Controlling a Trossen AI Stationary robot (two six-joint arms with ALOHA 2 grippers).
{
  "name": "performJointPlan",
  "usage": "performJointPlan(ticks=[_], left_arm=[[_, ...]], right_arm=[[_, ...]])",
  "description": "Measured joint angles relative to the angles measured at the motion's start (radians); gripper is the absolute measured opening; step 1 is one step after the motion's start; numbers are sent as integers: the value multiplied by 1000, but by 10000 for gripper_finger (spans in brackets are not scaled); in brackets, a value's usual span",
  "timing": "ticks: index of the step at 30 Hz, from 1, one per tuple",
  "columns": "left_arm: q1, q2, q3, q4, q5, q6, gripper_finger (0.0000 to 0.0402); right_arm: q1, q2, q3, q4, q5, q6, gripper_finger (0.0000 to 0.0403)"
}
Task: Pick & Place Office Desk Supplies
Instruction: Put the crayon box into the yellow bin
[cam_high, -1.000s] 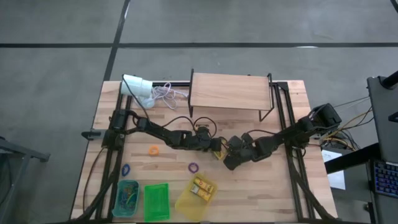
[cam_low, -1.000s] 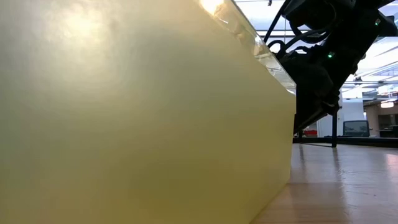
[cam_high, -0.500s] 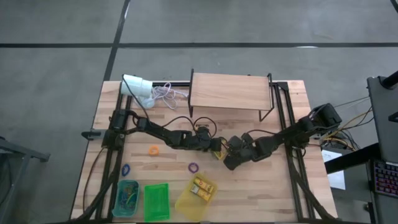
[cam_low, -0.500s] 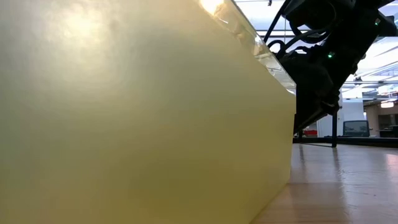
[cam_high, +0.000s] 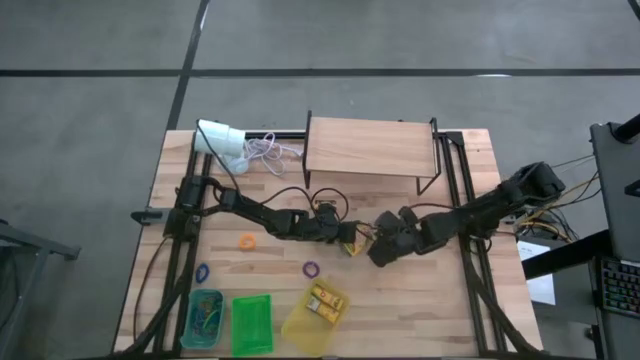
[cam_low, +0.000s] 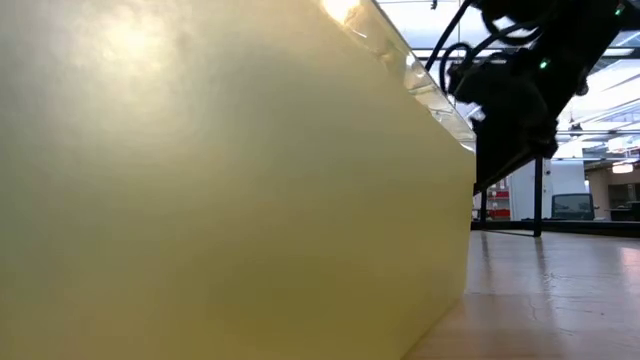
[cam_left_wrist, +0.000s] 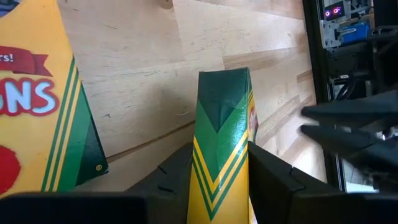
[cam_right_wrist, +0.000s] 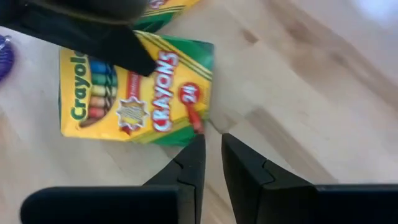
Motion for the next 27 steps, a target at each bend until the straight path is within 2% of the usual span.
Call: performJointPlan(ticks=[8,12,20,27], left_arm=[[0,0,0,-6,0,0,127],[0,0,0,-6,0,0,127],[0,0,0,-6,0,0,128],[0,0,-1,6,0,0,129]], right_arm=[[51,-189,-6,-240,80,94,52],[104,-297,-29,-299,128,134,52],[171,-470,-105,-299,134,146,52],[175,-522,-131,-298,134,146,52]])
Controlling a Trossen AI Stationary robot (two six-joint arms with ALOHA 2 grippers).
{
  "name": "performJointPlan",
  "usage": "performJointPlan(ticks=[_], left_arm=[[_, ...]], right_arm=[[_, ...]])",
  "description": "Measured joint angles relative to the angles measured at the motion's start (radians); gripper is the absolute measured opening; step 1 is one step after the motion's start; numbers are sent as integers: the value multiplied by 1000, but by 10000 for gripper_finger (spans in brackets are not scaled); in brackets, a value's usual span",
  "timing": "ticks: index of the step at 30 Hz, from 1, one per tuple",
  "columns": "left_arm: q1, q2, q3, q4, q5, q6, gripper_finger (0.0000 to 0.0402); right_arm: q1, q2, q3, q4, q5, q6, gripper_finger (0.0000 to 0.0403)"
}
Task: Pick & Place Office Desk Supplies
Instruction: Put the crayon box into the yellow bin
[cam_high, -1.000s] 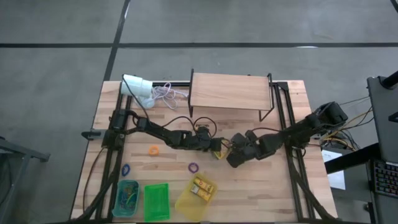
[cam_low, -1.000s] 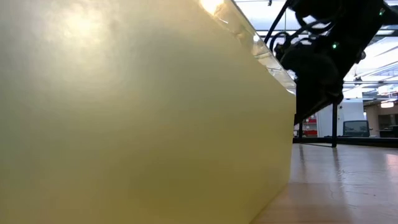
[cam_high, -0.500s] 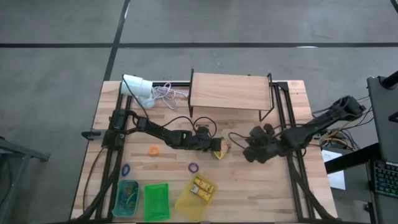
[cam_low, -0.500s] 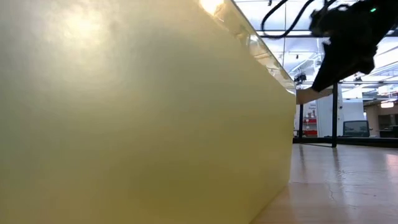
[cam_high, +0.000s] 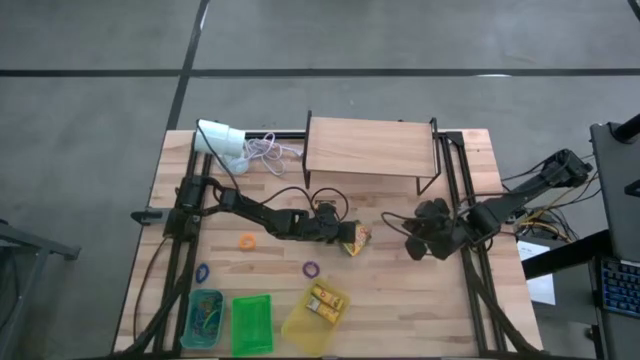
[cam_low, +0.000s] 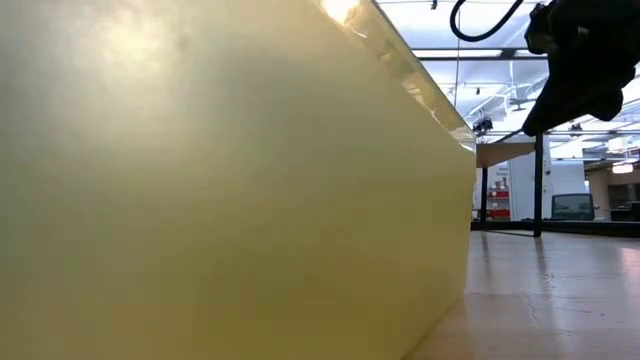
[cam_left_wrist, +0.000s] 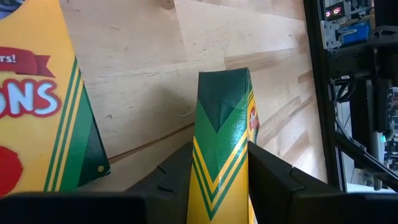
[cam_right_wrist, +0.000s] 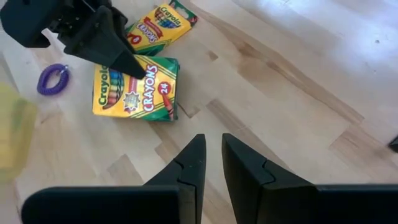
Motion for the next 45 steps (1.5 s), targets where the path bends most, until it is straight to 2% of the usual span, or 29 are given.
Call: performJointPlan(ticks=[3,9,20,24,27,30,36,41,45], left_arm=[[0,-3,0,2,0,6,129],[1,-49,-3,-16,0,156,124],[-1,-219,-2,-25,0,262,123],[-9,-304,-2,-57,0,367,122],[-25,-376,-1,-113,-1,535,122],[-61,-445,-1,-170,-16,699,122],[-175,-546,0,-229,-87,870,122],[-278,-589,0,-265,-106,1061,122],[-346,-599,0,-287,-106,1117,122]], right_arm=[[0,2,0,1,0,0,52],[0,14,0,0,-2,0,52],[0,14,0,-3,-2,-1,52],[0,14,0,-5,-2,-1,52],[0,14,-1,-7,-2,-5,52],[0,14,-1,-8,-2,-5,52],[0,15,-1,-16,-2,-10,52],[-1,19,-3,-14,-1,-71,52],[-1,21,-3,-14,-1,-133,52]])
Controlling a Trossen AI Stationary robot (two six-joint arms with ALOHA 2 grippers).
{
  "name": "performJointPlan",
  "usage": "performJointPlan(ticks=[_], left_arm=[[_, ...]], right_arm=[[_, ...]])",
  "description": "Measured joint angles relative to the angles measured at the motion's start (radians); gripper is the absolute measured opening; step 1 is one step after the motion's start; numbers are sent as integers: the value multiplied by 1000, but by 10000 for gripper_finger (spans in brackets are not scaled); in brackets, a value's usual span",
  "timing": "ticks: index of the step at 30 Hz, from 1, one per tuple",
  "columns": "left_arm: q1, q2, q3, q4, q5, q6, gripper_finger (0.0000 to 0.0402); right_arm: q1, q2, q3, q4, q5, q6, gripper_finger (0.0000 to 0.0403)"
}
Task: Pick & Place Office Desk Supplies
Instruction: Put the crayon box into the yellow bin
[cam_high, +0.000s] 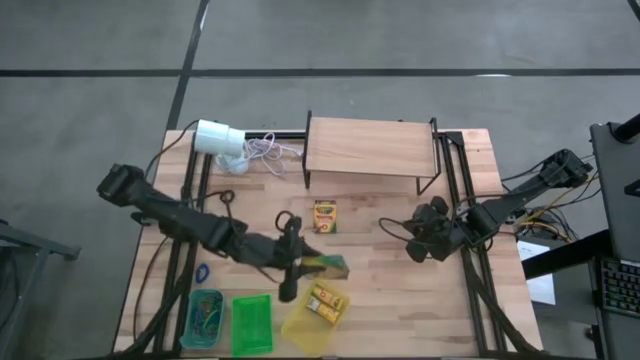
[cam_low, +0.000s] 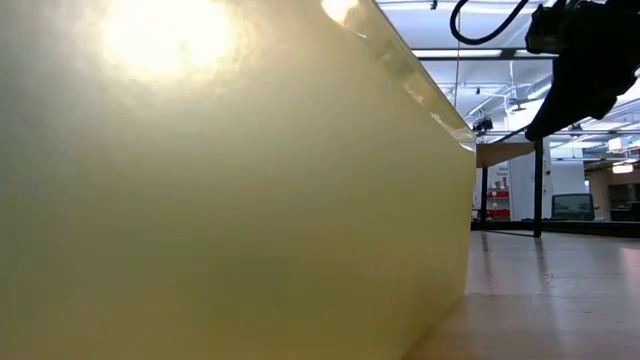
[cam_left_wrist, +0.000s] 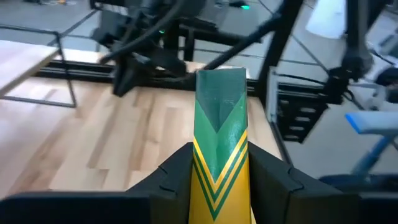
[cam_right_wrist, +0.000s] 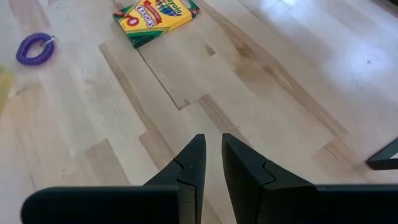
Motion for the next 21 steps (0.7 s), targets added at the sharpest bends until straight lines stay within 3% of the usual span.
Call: performJointPlan(ticks=[12,21], left_arm=[[-88,-5,0,-242,-38,-72,122],[-90,-5,0,-265,-33,-71,122]], right_arm=[[0,0,0,9,0,-3,52],[0,0,0,10,0,-3,52]])
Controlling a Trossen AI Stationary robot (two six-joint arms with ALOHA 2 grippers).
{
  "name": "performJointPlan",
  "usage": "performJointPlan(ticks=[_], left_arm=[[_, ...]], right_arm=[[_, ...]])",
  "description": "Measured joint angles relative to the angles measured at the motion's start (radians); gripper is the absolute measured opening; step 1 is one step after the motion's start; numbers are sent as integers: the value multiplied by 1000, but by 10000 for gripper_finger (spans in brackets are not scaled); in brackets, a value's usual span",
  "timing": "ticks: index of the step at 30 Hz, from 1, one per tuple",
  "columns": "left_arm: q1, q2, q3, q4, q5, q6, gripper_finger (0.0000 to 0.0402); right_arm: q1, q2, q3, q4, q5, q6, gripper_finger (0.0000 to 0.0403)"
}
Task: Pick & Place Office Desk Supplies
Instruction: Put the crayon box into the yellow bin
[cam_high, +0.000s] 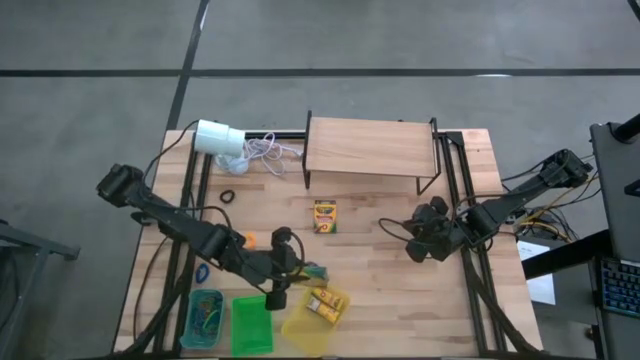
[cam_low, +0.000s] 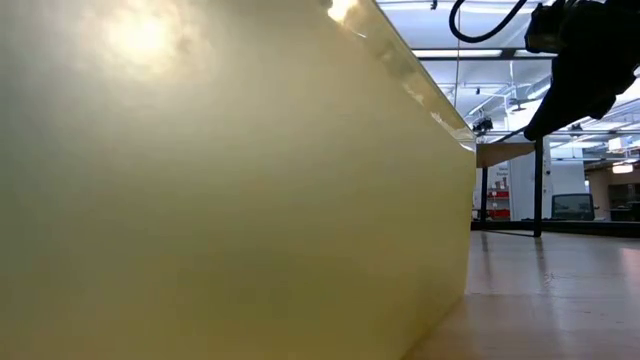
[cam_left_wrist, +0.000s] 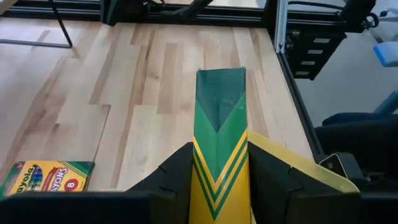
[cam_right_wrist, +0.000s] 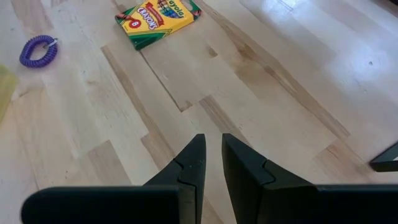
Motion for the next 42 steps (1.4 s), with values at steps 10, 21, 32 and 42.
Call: performJointPlan(ticks=[10,21,32,42], left_arm=[[-30,2,-90,162,27,4,122],[-57,18,-198,354,35,117,122],[-57,177,-165,373,90,127,122],[-56,247,-147,389,86,120,122]], right_arm=[[0,0,0,0,0,0,52],[0,0,0,0,0,0,52],[0,1,0,5,-1,0,52],[0,0,0,8,-1,0,52]])
